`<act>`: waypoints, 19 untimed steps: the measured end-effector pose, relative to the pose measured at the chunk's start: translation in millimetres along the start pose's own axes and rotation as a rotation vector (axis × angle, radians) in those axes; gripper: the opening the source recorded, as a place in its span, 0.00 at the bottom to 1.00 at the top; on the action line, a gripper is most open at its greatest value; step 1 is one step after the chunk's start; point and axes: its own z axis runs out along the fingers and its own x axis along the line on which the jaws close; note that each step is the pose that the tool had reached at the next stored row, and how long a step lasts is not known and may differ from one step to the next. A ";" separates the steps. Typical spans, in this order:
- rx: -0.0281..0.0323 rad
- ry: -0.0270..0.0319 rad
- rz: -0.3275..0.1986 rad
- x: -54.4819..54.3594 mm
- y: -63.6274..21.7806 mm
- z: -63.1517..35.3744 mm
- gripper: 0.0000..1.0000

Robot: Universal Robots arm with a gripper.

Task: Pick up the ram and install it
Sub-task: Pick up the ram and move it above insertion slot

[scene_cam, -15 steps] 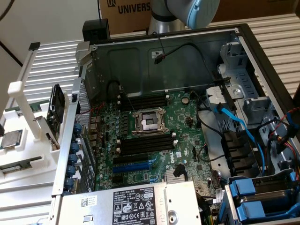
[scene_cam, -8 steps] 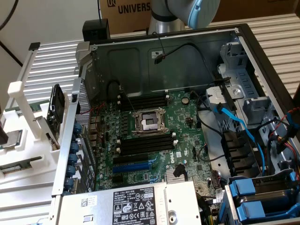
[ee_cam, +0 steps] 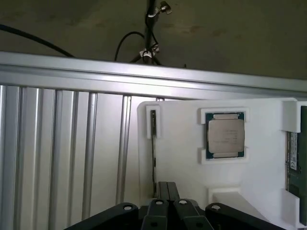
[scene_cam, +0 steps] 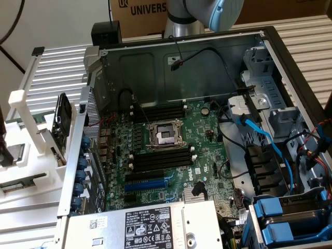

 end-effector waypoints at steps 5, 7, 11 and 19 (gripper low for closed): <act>-0.0219 -0.0012 0.007 1.2 -1.5 6.0 0.11; -0.0234 -0.0016 0.008 1.4 -2.3 9.4 0.11; -0.0241 -0.0030 0.008 2.1 -2.4 16.8 0.11; -0.0241 -0.0031 0.008 2.1 -2.4 16.8 0.18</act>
